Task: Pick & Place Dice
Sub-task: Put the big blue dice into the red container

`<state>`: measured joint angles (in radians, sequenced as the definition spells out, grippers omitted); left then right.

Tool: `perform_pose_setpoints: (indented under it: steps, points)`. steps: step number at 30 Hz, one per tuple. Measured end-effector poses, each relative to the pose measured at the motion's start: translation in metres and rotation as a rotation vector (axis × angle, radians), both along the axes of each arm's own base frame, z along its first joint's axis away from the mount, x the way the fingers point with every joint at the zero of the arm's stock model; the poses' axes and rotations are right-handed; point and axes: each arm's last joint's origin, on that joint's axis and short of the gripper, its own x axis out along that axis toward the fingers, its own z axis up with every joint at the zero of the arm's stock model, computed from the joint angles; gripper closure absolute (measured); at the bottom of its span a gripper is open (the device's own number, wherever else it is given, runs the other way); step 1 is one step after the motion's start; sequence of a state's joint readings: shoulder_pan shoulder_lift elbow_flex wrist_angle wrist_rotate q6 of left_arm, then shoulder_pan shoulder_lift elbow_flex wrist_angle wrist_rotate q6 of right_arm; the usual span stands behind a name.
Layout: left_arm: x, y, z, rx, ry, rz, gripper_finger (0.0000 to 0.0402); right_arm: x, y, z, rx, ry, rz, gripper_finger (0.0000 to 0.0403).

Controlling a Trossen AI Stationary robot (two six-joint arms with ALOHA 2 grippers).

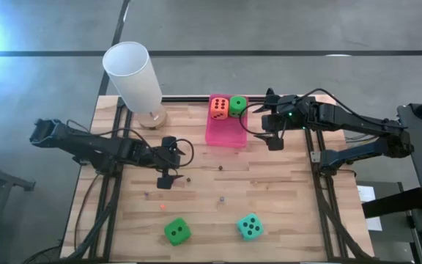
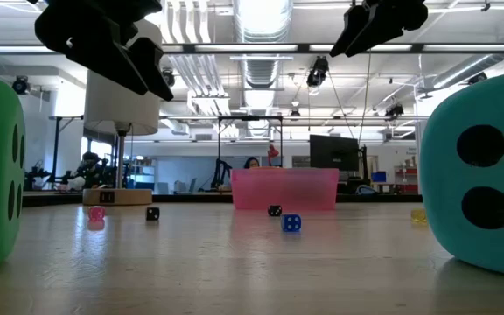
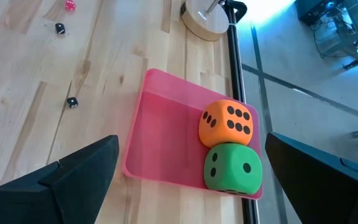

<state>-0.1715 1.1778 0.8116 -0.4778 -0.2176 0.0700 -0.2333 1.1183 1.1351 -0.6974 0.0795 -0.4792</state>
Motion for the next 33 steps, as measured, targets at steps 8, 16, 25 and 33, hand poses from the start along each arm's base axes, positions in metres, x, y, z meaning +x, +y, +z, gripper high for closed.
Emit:
perform_pose_setpoints:
  steps: [8, 16, 25, 33]
  points:
    - [0.001, 0.0, 0.001, -0.002, -0.011, 0.0, 0.0011, 0.0, 0.0, 0.0, -0.001, 0.001, 0.001, 0.0003]
    - [0.002, 0.0, 0.003, -0.003, -0.034, -0.003, 0.0008, 0.0, 0.0, 0.0, 0.083, -0.026, -0.049, 0.0003]
    - [0.005, -0.001, 0.01, -0.005, -0.057, -0.006, 0.0009, -0.006, 0.025, -0.012, 0.349, 0.095, -0.06, 0.0003]
    - [0.006, -0.001, 0.014, -0.008, -0.07, -0.006, 0.0009, -0.008, 0.077, -0.014, 0.409, 0.144, 0.014, 0.0003]
